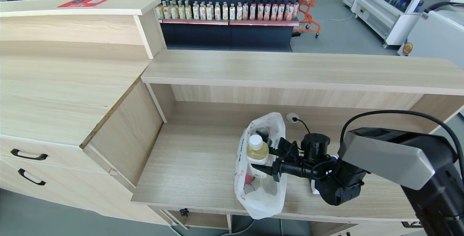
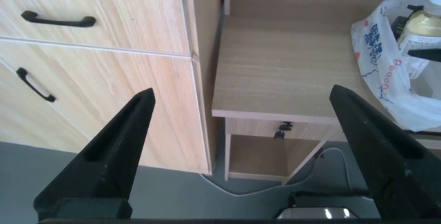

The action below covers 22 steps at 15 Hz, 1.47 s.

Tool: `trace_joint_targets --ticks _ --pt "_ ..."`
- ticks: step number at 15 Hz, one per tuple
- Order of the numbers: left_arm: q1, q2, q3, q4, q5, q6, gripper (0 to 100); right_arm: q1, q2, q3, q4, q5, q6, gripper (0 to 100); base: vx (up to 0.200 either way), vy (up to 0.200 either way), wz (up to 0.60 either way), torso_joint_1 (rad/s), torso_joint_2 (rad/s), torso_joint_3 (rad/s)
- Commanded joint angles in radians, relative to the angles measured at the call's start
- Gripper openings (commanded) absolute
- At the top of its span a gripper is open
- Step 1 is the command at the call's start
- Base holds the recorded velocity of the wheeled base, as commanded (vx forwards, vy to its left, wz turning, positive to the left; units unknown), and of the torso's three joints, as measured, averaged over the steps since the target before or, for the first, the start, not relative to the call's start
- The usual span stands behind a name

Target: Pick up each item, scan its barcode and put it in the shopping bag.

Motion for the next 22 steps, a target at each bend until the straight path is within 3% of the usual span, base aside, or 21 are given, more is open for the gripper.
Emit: trace_joint_targets --ticks 1,2,5,10,14,18,20,22 --pt "0.000 0.000 0.000 0.000 0.000 0.000 100 0.000 0.034 -0.007 -0.027 0.003 -0.001 0 0.000 0.000 0.00 0.000 0.00 0.000" --pt "0.000 0.000 0.000 0.000 0.000 0.000 100 -0.001 0.044 -0.005 -0.055 0.005 0.000 100 0.000 0.000 0.00 0.000 0.00 0.000" --pt "0.000 0.000 0.000 0.000 0.000 0.000 100 -0.010 0.030 0.016 -0.062 0.005 0.011 100 0.000 0.000 0.00 0.000 0.00 0.000" --pt "0.000 0.000 0.000 0.000 0.000 0.000 100 -0.057 -0.289 0.231 -0.026 0.008 0.342 100 0.000 0.000 0.00 0.000 0.00 0.000" --pt "0.000 0.000 0.000 0.000 0.000 0.000 100 -0.145 -0.534 0.306 0.220 0.008 0.416 100 0.000 0.000 0.00 0.000 0.00 0.000" --pt "0.000 0.000 0.000 0.000 0.000 0.000 100 -0.330 -0.925 0.407 0.482 0.026 0.566 100 0.000 0.000 0.00 0.000 0.00 0.000" --pt "0.000 0.000 0.000 0.000 0.000 0.000 100 -0.420 -1.080 0.441 0.608 0.012 0.517 100 0.000 0.000 0.00 0.000 0.00 0.000" --pt "0.001 0.000 0.000 0.000 0.000 0.000 100 -0.575 -1.276 0.529 0.763 -0.106 0.407 100 0.000 0.000 0.00 0.000 0.00 0.000"
